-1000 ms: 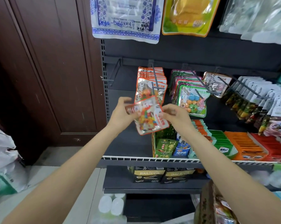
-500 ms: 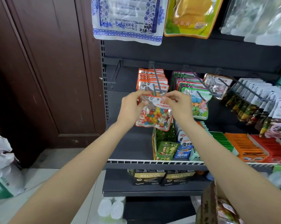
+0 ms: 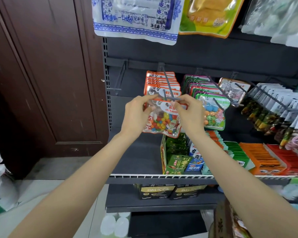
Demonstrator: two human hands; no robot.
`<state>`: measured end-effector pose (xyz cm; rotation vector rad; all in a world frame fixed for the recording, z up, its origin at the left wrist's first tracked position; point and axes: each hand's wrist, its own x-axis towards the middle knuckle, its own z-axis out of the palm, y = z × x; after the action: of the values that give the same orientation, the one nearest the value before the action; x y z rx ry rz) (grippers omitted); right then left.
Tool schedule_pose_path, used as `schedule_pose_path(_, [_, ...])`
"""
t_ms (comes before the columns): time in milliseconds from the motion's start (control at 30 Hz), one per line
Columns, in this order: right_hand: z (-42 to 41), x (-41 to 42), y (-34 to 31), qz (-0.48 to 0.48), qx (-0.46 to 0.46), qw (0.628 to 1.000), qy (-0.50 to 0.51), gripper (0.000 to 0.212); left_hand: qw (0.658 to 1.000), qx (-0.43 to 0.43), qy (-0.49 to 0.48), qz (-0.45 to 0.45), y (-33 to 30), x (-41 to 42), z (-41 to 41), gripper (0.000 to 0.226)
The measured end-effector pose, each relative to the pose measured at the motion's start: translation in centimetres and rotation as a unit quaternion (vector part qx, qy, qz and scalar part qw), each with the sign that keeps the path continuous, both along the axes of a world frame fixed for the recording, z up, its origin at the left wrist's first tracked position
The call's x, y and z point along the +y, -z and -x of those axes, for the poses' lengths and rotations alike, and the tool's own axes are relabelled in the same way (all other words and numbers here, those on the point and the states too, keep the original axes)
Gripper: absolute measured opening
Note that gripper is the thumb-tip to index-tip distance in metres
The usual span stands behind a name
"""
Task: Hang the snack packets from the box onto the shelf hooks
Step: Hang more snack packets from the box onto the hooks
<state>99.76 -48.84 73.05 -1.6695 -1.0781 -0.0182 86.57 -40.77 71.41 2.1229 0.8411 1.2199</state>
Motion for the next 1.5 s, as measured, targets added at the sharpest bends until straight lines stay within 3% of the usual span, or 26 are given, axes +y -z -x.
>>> schedule_pose_path(100, [-0.6,1.3,0.4,0.013,-0.032,0.999,0.028,0.005,1.0,0.016,-0.012,-0.013,0.2,0.8,-0.8,0.038])
schedule_pose_path(233, [-1.5,3.5,0.0,0.068,-0.136,0.984,0.095,0.018,0.997,0.047,-0.051,-0.033,0.0,2.6,-2.7,0.041])
schedule_pose_path(467, [-2.1,6.5,-0.5,0.065,-0.177,0.972,0.143,0.02,0.958,0.202,-0.145,-0.142,-0.9,4.6,-4.6,0.047])
schedule_pose_path(667, [-2.1,4.0,0.2,0.059,-0.201,0.973,0.091,0.03,0.957,0.136,-0.178,-0.183,-0.2,2.3,-3.8,0.042])
schedule_pose_path(767, [-1.7,0.0,1.4,0.042,-0.183,0.981,0.051,0.023,0.973,0.119,-0.168,-0.103,1.6,-0.6,-3.3,0.033])
schedule_pose_path(867, [-2.2,-5.4,4.3,0.083,-0.165,0.983,0.017,0.023,0.987,0.122,-0.097,-0.036,4.3,-5.4,-3.6,0.024])
schedule_pose_path(967, [-3.7,-12.3,8.0,0.138,-0.121,0.983,0.02,0.021,0.983,0.181,-0.014,0.006,7.2,-11.9,-5.3,0.022])
schedule_pose_path(1100, [-6.8,-22.5,14.0,0.252,-0.087,0.964,0.026,0.024,0.956,0.274,0.086,0.06,11.6,-21.4,-8.8,0.025])
schedule_pose_path(1300, [-12.0,-36.2,23.1,0.476,-0.015,0.879,0.009,0.028,0.904,0.354,0.209,0.116,18.3,-34.1,-14.0,0.029])
schedule_pose_path(1367, [-12.9,-39.3,24.7,0.499,0.01,0.866,0.0,0.036,0.87,0.403,0.25,0.133,20.1,-36.7,-14.9,0.033])
schedule_pose_path(1500, [-13.3,-42.7,25.9,0.52,0.104,0.845,-0.064,0.031,0.771,0.541,0.279,0.186,22.2,-38.8,-13.9,0.052])
